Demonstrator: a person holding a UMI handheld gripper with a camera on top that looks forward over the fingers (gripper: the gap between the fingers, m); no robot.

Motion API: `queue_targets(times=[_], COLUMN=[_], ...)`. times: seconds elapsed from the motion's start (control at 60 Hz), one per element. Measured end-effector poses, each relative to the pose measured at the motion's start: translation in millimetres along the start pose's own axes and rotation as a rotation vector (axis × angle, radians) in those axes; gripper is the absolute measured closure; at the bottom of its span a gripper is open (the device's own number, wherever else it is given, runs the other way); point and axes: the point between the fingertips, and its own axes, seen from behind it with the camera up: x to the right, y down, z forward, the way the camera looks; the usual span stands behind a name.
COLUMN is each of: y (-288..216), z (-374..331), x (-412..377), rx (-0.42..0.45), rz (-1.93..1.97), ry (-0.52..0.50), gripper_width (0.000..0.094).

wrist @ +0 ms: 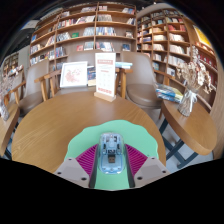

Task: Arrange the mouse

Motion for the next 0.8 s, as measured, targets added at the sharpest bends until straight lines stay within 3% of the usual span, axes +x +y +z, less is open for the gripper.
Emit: queue_targets(times=[0.117, 0.217, 0.267, 0.533, 0.8], y=[5.8, -4.3, -12.3, -38.1, 3.8], z=[-1.9, -14.5, -29.0, -188.1, -280.3], x=[-0.5, 9.4, 13.0, -5.4, -44.0], rx=[0.001, 0.035, 0.051, 0.169, 0.193], rz=[-0.018, -0.014, -0.008, -0.006, -0.071], ry=[-0.004, 0.033, 0.049, 0.025, -0.059], gripper_width=[0.0418, 0.0165, 0.0096, 0.0086, 0.0083])
